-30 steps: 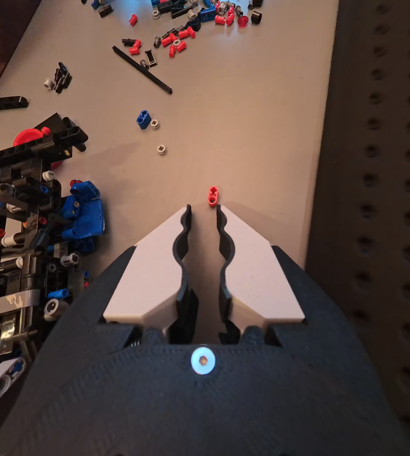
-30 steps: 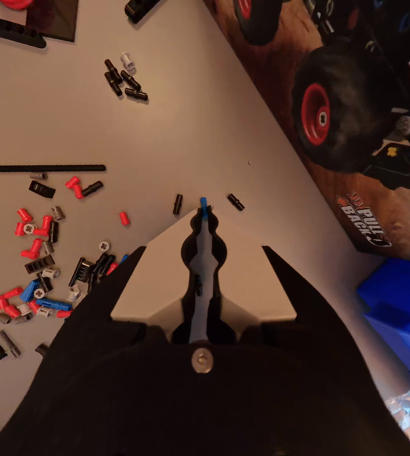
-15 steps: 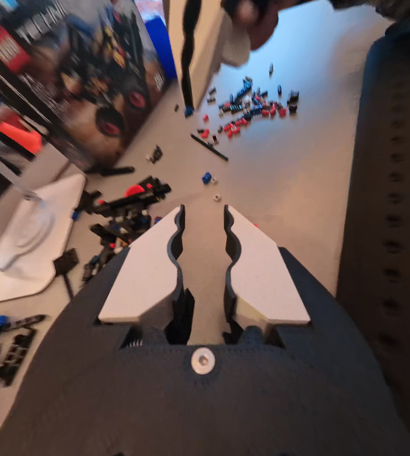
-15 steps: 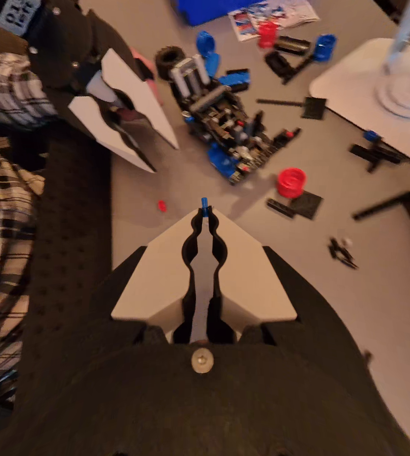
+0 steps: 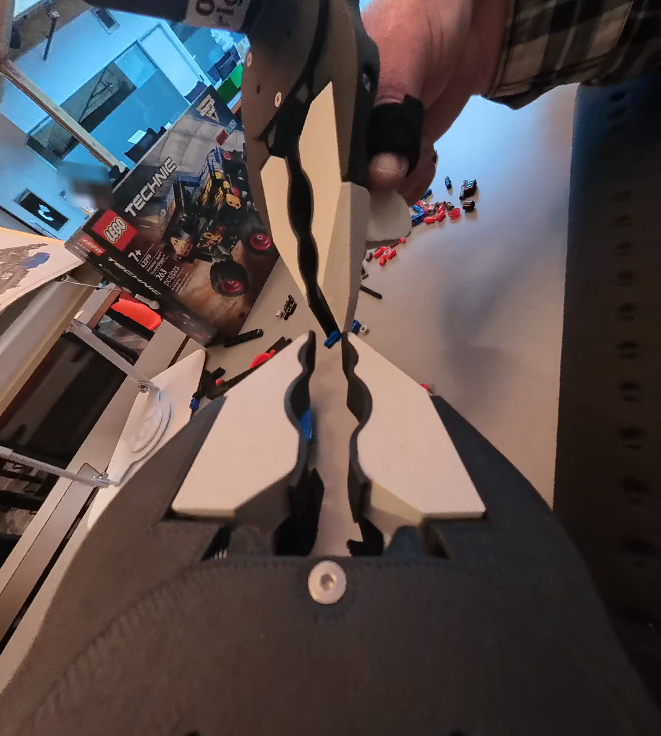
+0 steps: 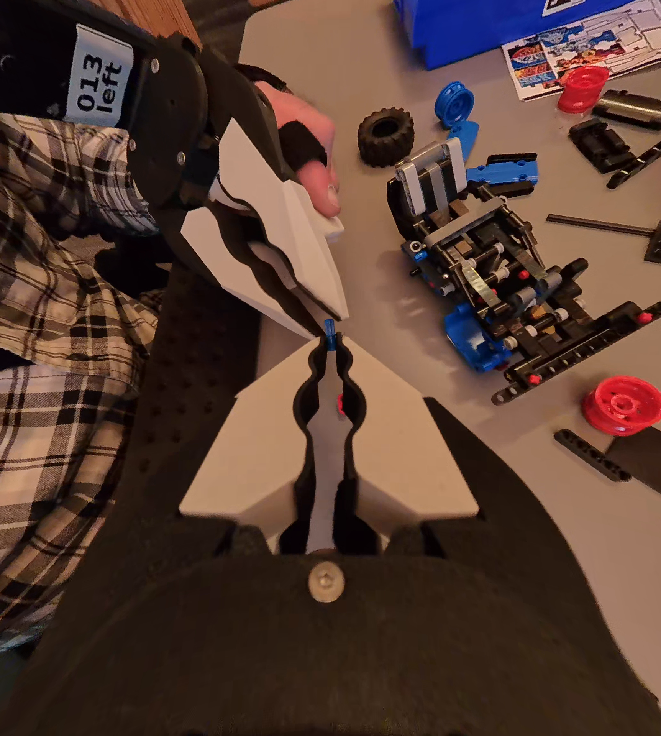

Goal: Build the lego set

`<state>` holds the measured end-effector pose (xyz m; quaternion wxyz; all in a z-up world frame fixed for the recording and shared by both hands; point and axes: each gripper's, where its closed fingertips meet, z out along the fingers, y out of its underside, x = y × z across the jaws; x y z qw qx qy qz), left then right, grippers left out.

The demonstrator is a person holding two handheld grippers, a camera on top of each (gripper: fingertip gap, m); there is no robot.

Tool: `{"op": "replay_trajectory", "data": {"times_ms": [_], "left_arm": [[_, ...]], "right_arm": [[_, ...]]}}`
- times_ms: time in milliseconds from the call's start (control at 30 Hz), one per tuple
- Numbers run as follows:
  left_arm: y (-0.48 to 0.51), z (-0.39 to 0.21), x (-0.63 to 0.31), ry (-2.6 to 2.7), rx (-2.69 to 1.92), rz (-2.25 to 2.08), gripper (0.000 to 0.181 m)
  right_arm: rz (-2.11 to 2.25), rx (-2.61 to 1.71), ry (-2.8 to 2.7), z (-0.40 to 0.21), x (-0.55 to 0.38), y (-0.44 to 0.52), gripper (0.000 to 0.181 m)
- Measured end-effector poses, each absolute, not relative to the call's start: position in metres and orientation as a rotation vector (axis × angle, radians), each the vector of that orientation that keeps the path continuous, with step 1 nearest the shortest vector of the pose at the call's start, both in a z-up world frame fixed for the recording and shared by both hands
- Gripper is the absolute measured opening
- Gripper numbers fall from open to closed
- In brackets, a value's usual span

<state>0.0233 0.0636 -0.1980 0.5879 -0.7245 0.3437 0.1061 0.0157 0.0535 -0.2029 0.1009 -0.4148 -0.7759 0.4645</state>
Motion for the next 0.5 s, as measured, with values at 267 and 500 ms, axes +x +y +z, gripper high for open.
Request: {"op": "replay_trajectory", "data": {"times_ms": [267,500], "left_arm": [[0.0606,-0.2008,0.0313,0.846,-1.679,0.216,0.014],[0.0613,-0.2001,0.0299,0.848,-1.672,0.251,0.010]], "right_arm": [[1.483,-1.229,-2.272,-0.2020,0.0172,0.0493,0.002],[1.539,-1.238,-2.236,-0.2007,0.0162,0.0490,0.002]]}}
